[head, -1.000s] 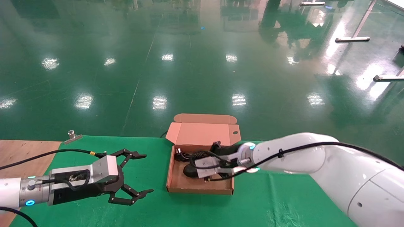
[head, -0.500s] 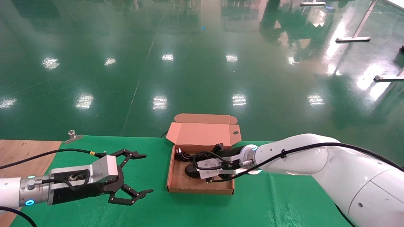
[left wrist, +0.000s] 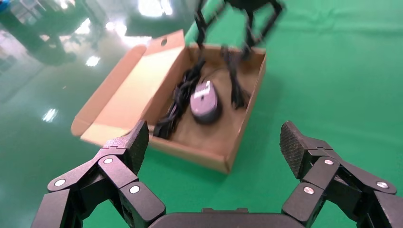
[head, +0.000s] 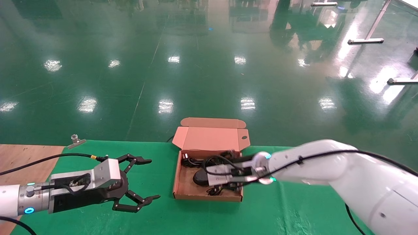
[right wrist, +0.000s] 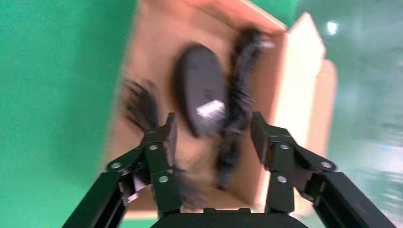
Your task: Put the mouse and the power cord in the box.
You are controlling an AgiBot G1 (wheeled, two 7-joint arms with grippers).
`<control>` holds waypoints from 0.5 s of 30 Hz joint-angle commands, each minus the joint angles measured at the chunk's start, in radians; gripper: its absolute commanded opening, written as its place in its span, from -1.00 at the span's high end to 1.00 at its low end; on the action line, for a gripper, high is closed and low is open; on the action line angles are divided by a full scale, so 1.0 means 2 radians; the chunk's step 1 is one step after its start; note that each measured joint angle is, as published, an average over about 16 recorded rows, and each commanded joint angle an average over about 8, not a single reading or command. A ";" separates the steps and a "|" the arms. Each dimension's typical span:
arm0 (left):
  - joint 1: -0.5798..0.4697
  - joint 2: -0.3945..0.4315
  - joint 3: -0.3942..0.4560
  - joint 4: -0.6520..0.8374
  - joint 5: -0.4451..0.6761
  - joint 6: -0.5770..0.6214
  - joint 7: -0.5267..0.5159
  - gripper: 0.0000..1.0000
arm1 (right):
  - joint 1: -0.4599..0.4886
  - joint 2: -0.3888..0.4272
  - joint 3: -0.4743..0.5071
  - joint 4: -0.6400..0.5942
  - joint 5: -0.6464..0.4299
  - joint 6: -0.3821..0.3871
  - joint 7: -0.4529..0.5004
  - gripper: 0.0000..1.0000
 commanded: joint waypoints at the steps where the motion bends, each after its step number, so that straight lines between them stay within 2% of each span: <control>1: 0.005 -0.004 -0.009 -0.013 0.000 0.002 -0.011 -1.00 | -0.007 0.009 0.013 0.009 0.009 -0.010 0.006 -1.00; 15: 0.049 -0.039 -0.091 -0.136 -0.002 0.022 -0.120 -1.00 | -0.071 0.097 0.138 0.096 0.091 -0.108 0.068 -1.00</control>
